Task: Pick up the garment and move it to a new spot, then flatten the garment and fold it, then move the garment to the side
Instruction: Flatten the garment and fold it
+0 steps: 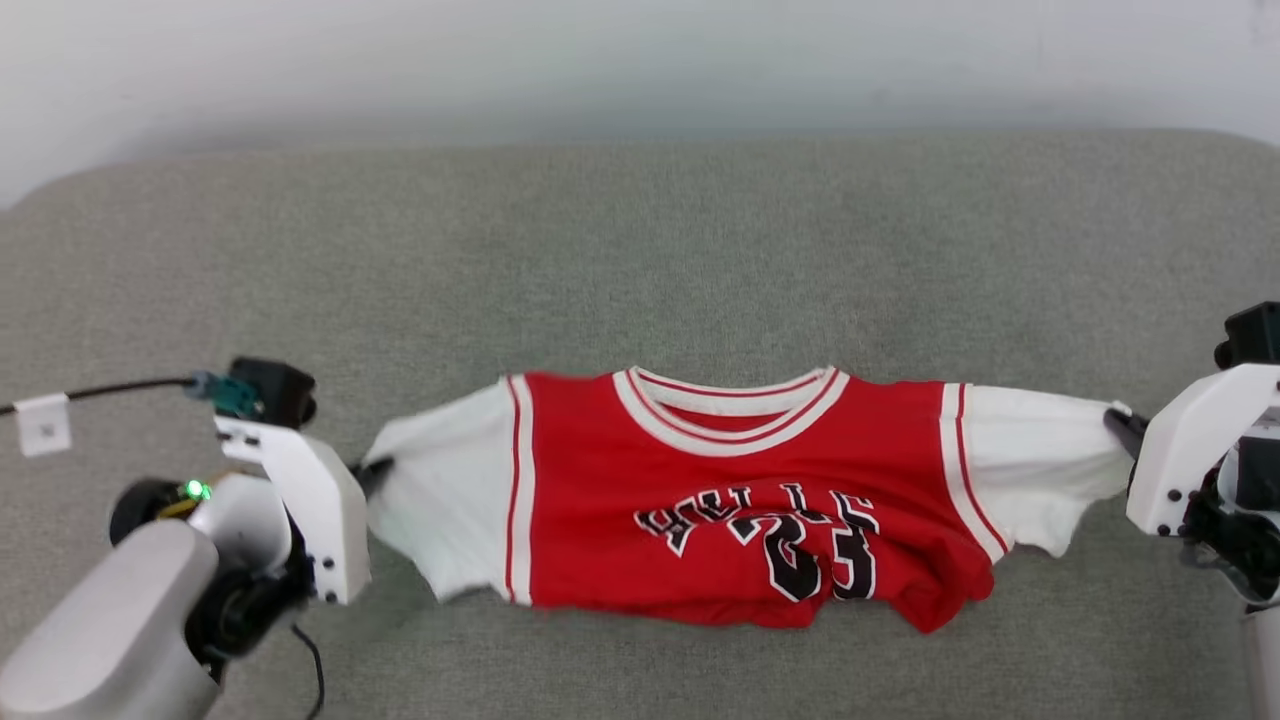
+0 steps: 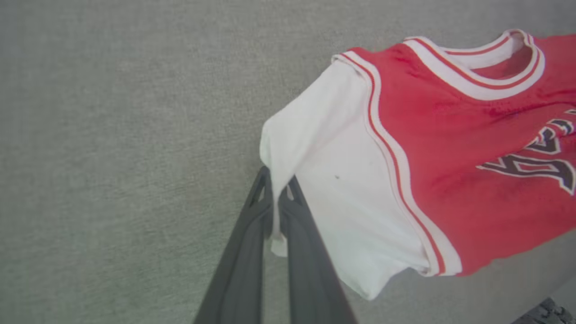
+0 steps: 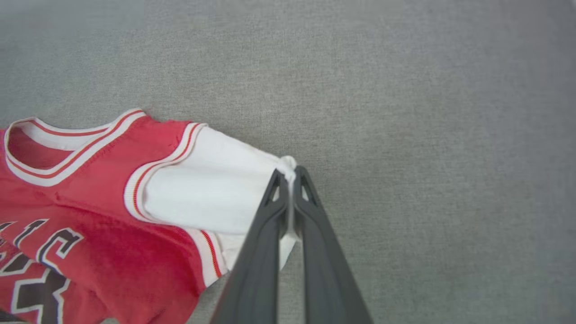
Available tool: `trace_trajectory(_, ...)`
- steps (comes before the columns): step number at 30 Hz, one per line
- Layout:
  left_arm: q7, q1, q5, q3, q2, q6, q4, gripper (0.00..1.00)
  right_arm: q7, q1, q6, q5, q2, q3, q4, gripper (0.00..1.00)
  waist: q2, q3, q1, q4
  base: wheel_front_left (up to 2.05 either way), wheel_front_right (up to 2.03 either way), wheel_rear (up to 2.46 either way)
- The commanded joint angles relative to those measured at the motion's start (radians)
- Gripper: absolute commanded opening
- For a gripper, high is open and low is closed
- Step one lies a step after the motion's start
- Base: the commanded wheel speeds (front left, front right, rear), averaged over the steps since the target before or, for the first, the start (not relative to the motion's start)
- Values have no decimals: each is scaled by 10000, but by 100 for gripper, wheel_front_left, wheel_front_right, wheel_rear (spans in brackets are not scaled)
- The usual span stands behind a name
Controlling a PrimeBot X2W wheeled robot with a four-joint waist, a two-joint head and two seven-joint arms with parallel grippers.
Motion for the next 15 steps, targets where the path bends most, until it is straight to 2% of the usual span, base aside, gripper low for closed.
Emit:
trace_trajectory(1,-204,-243,185,152,99,188,-253,0,-228,-164,-7,-141,-77,7,-21,0,-1,-375,-1,71,0,0,0)
trace_trajectory(6,-487,-1129,711,457,220,727,-862,0,-739,-883,-7,-571,-242,100,235,0,-1,-726,-1,91,0,0,0)
trace_trajectory(9,-620,-1846,951,570,-4,915,-779,0,-1122,-1512,-7,-757,-344,211,548,0,-1,-791,-1,88,0,0,0)
trace_trajectory(15,-1037,-3618,1395,755,-559,950,319,0,-2025,-3167,-7,-1058,-421,711,1353,0,-1,-433,-1,-23,0,0,0)
